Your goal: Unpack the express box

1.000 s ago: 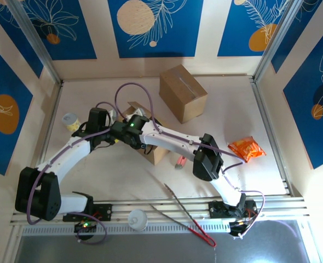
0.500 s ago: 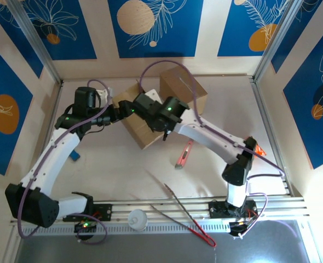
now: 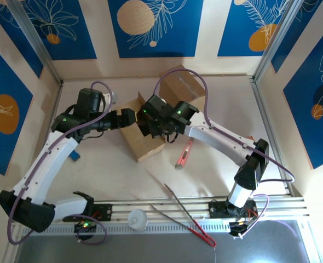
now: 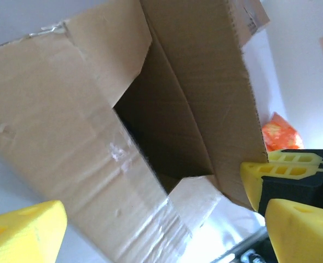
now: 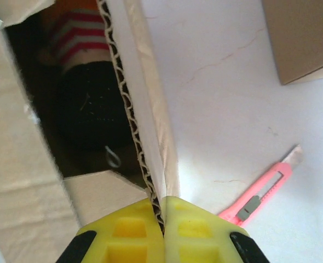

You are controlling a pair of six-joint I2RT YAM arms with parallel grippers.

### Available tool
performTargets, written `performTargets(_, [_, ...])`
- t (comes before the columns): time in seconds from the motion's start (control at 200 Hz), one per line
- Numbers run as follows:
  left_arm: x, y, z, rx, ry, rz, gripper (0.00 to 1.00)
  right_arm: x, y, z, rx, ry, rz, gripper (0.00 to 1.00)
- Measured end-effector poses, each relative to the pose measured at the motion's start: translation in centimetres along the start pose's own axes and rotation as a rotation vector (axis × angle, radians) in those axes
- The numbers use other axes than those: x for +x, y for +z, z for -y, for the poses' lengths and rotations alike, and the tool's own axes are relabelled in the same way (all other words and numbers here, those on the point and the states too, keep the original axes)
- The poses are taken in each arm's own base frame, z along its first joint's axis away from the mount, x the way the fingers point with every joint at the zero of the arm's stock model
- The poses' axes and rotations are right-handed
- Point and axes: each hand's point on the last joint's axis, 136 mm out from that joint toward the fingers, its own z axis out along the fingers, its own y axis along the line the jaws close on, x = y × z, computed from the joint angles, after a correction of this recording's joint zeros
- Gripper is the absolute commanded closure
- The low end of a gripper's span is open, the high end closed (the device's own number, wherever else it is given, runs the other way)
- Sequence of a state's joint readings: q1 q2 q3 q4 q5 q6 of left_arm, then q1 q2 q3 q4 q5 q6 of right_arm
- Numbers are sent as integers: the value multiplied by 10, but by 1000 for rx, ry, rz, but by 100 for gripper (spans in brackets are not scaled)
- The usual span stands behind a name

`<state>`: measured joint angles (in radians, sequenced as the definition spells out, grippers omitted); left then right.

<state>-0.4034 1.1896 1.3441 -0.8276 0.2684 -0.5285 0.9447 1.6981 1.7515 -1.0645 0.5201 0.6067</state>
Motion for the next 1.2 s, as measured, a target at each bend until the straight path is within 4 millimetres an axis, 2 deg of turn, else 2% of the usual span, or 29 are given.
performTargets(0.115, [-11,-26,0,-60,21,65,29,-2,-2,-2,-16,30,12,100])
performTargets(0.18, [-11,-35,2,-68,25,78,32,-3,-4,-3,-27,41,18,100])
performTargets(0.24, [-8,-35,4,-70,30,69,33,-2,-6,-3,-36,51,22,100])
performTargets(0.31, [-1,-26,6,-77,25,32,34,-1,-6,-3,-48,65,25,100])
performTargets(0.495, [21,14,9,-138,40,-90,34,3,-8,-4,-89,101,35,100])
performTargets(0.59, [30,26,7,-200,53,-132,34,4,-13,-6,-119,115,45,100])
performTargets(0.98, [31,38,4,-437,104,-150,33,4,-18,-19,-235,158,76,100])
performTargets(1.2, [39,48,-10,-570,109,-182,32,8,-12,-24,-274,173,76,100])
